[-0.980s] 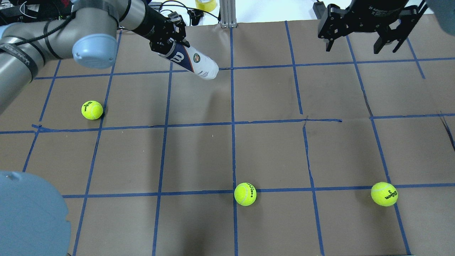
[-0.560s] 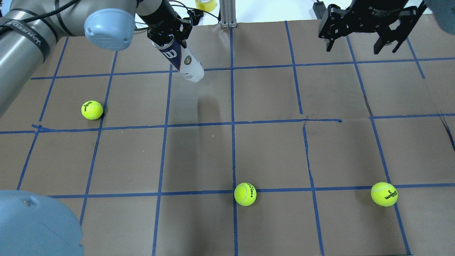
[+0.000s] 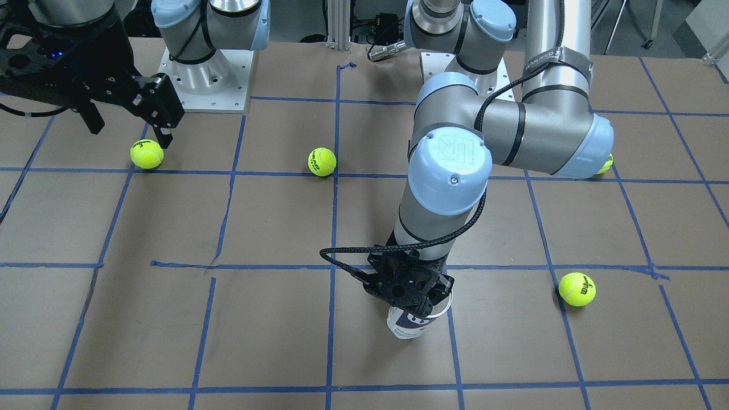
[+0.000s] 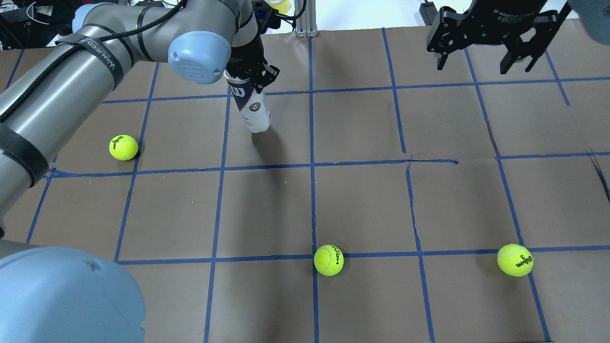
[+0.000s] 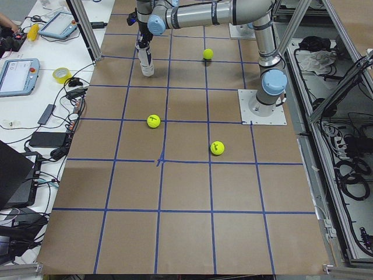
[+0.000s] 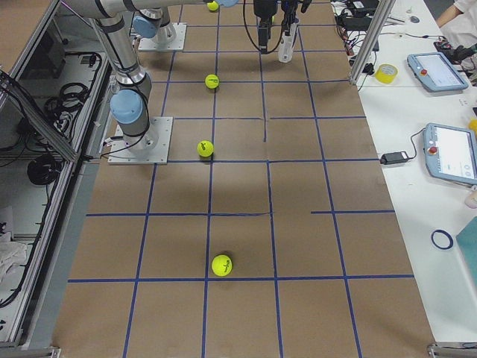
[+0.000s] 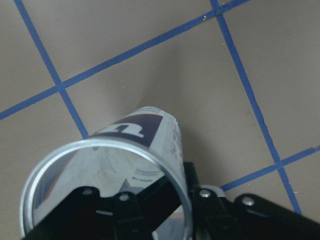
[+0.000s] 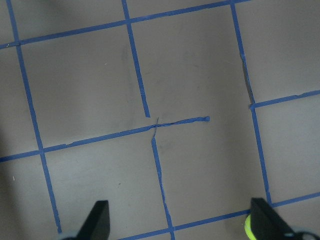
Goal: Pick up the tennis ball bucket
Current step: 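Lower the upright can onto the table with the left gripper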
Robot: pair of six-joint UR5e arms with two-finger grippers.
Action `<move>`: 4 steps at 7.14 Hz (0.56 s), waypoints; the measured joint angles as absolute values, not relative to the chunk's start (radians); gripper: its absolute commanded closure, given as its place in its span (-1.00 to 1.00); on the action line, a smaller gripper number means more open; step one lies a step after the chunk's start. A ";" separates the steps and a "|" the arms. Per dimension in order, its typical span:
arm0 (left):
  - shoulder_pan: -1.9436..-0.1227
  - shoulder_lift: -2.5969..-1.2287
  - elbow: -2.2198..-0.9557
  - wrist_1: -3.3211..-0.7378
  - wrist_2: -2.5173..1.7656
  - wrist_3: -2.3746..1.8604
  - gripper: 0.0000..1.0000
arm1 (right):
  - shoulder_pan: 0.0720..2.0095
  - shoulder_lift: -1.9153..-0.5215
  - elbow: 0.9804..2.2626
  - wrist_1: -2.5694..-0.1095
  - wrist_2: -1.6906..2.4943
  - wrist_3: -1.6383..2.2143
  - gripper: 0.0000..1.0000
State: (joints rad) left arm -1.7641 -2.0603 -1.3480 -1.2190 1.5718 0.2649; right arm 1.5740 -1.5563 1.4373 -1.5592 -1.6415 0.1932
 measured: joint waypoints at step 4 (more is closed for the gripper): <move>-1.777 -2.044 -1.383 -1.244 1.570 0.226 -1.00 | 1.574 -1.556 1.437 -1.560 -1.642 0.194 -1.00</move>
State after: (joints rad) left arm -1.7766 -2.0444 -1.3826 -1.2444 1.5697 0.2257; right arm 1.5738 -1.5555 1.4373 -1.5605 -1.6420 0.1936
